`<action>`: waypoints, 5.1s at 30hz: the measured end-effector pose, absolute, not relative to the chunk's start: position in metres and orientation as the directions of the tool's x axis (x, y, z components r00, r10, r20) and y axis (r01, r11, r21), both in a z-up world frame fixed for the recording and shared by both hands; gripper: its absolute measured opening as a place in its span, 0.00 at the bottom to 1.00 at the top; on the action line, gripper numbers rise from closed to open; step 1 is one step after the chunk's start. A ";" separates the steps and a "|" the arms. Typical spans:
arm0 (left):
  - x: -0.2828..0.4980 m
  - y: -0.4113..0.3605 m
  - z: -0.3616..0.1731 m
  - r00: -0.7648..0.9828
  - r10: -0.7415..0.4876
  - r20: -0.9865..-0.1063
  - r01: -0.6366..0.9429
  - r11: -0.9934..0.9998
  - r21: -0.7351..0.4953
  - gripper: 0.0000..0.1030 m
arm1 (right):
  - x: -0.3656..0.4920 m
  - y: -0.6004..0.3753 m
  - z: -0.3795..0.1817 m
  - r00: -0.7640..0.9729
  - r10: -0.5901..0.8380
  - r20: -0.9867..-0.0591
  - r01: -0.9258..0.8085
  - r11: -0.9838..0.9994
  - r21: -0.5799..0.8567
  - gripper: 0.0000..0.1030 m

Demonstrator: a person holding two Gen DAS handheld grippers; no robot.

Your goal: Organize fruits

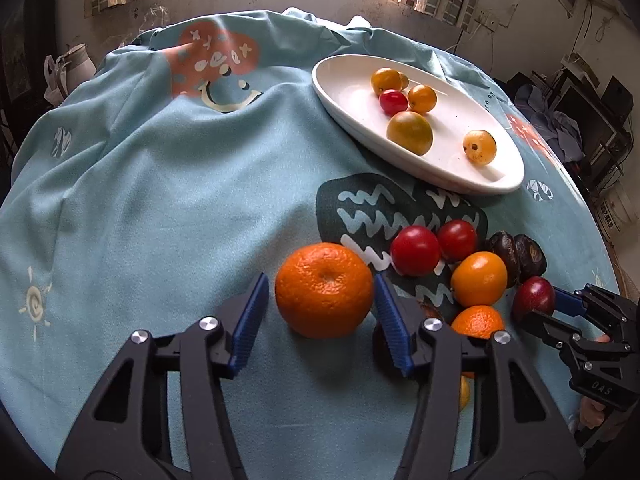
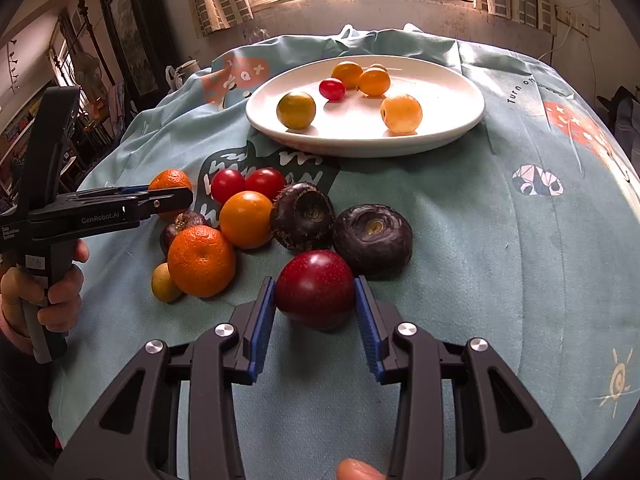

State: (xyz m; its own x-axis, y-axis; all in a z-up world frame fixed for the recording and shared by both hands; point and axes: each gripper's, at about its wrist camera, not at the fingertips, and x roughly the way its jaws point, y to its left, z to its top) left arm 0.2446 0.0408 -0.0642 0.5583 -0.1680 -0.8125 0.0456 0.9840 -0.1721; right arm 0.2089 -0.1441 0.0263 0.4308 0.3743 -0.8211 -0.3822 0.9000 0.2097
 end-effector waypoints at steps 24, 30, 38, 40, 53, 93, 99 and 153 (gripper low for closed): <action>0.249 0.030 -0.026 0.647 -0.231 -0.727 0.109 0.971 -0.211 0.45 | 0.226 -0.155 0.065 0.575 0.460 -0.677 -0.385 0.882 0.272 0.39; 0.306 0.009 -0.002 0.681 -0.211 -0.702 0.158 0.977 -0.141 0.45 | 0.281 -0.165 0.066 0.617 0.420 -0.665 -0.322 0.906 0.273 0.39; 0.368 -0.005 -0.015 0.654 -0.154 -0.741 0.104 0.988 -0.113 0.62 | 0.321 -0.161 0.051 0.607 0.404 -0.684 -0.320 0.912 0.255 0.42; 0.360 -0.001 -0.008 0.699 -0.110 -0.706 0.065 0.994 -0.090 0.88 | 0.316 -0.164 0.055 0.617 0.422 -0.665 -0.331 0.905 0.267 0.52; 0.238 0.026 -0.009 0.761 -0.080 -0.644 0.020 0.995 -0.100 0.98 | 0.252 -0.169 0.067 0.620 0.392 -0.680 -0.383 0.907 0.175 0.53; 0.215 0.037 -0.011 0.743 -0.102 -0.661 -0.007 0.987 -0.161 0.98 | 0.237 -0.140 0.014 0.502 0.241 -0.831 -0.459 0.888 -0.020 0.52; 0.215 0.018 -0.016 0.725 -0.133 -0.676 0.075 0.991 -0.115 0.98 | 0.237 -0.140 0.015 0.507 0.243 -0.827 -0.459 0.888 -0.020 0.43; 0.286 -0.030 0.004 0.677 -0.338 -0.653 0.337 0.932 -0.133 0.43 | 0.284 -0.168 0.061 0.607 0.452 -0.653 -0.352 0.891 0.288 0.43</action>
